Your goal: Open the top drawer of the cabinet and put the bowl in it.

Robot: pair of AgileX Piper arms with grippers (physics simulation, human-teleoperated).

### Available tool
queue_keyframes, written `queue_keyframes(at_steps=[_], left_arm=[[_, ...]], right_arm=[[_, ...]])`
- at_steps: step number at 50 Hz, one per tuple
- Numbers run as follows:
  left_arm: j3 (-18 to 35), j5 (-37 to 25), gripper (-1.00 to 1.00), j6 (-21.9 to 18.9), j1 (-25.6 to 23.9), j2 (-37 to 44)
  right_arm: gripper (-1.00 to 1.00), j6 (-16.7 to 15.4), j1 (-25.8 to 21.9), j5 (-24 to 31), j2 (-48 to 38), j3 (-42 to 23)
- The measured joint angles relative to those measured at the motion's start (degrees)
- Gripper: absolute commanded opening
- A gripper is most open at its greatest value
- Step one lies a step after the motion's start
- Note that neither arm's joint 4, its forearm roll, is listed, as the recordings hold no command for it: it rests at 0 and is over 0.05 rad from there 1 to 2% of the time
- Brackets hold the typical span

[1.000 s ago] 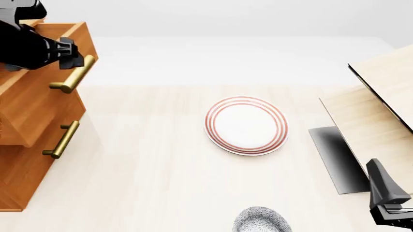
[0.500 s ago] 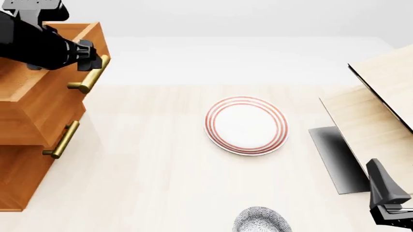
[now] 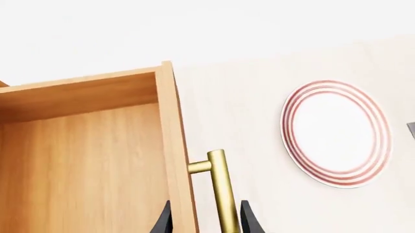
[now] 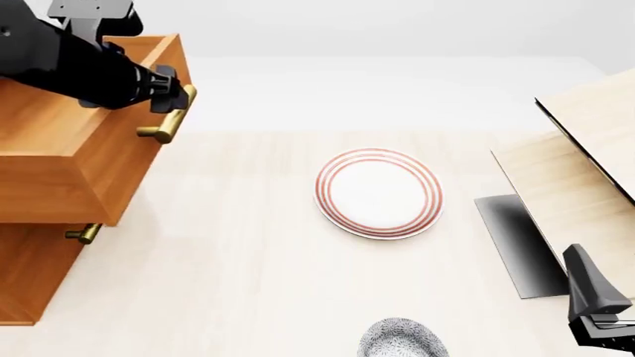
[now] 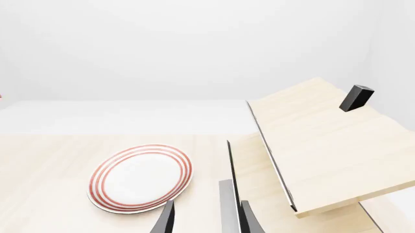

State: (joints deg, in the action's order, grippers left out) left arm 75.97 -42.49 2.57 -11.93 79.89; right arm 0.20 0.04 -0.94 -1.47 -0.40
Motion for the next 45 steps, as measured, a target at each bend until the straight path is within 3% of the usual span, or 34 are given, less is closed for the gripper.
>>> queue_keyframes(at_steps=[22,45], left_arm=[[0.98,0.46,1.0,0.28,-4.06,1.13],[2.02,-0.91,1.0,1.82,-4.71,1.64]], right_arm=[[1.0,0.0,0.0,0.0,0.0,0.0],[1.0,0.0,0.0,0.0,0.0,0.0]])
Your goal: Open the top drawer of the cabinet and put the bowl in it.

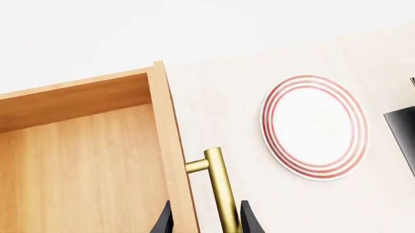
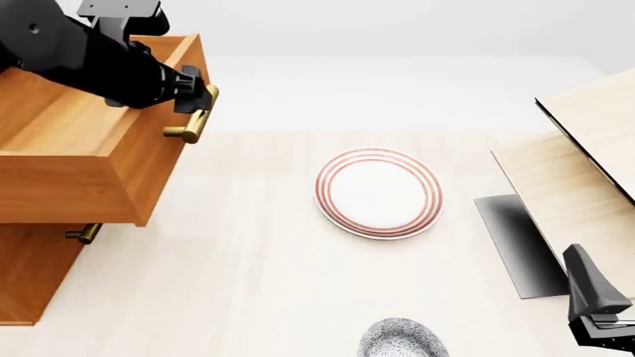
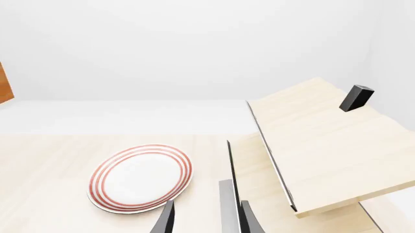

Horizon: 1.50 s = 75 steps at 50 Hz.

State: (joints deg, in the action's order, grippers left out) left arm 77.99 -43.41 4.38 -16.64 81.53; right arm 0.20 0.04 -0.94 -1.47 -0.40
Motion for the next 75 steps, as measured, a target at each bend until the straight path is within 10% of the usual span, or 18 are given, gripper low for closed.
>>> queue_keyframes(at_steps=[75], left_arm=[[2.51,-7.82,1.0,-13.72,-6.31,-13.56]], right_arm=[[1.0,0.0,0.0,0.0,0.0,0.0]])
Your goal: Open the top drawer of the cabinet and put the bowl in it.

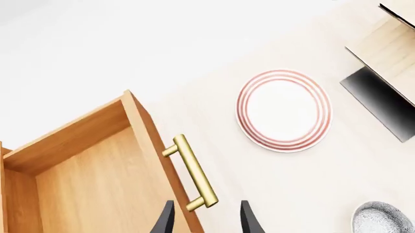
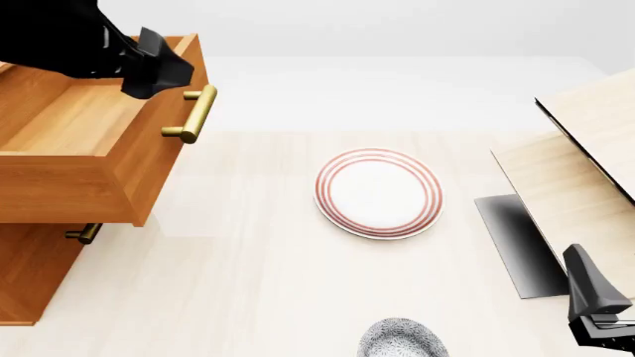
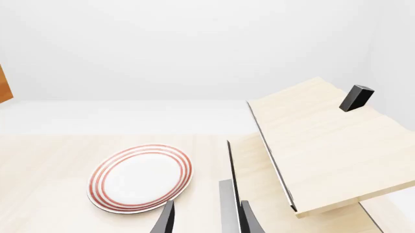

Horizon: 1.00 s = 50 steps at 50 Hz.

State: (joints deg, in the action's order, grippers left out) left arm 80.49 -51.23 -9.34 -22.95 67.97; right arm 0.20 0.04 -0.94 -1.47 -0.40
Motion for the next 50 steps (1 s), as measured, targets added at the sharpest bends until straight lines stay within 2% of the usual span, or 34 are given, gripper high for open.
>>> queue_keyframes(at_steps=[11,23,50], left_arm=[[-2.17,1.64,1.0,-1.53,-2.71,-1.65],[-4.34,2.18,1.0,-1.46,-4.92,-3.82],[-8.07,6.89,1.0,-1.51,-15.53,-1.95]], right_arm=[[1.0,0.0,0.0,0.0,0.0,0.0],[1.0,0.0,0.0,0.0,0.0,0.0],[1.0,0.0,0.0,0.0,0.0,0.0]])
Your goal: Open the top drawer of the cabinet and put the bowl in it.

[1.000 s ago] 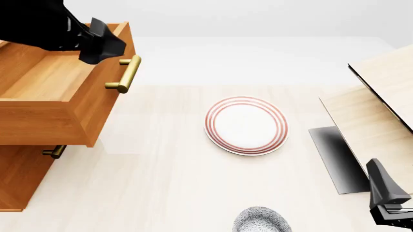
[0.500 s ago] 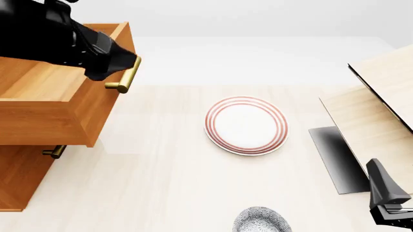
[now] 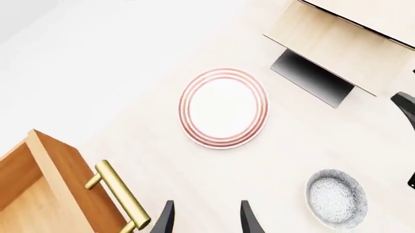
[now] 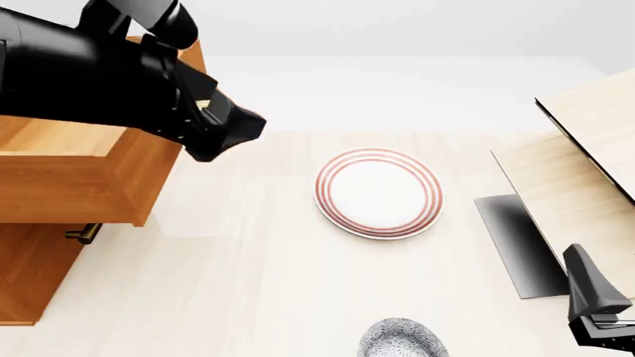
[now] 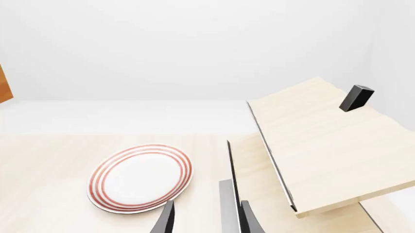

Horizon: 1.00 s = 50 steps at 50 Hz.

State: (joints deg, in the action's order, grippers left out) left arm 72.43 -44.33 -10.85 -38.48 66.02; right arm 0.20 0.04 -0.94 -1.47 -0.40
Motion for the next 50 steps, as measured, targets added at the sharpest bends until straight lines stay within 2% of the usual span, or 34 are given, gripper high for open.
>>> queue_keyframes(at_steps=[20,50], left_arm=[[-7.19,5.69,1.0,2.42,-5.25,0.91],[-18.62,19.2,1.0,11.27,-10.27,3.99]], right_arm=[[1.0,0.0,0.0,0.0,0.0,0.0],[1.0,0.0,0.0,0.0,0.0,0.0]])
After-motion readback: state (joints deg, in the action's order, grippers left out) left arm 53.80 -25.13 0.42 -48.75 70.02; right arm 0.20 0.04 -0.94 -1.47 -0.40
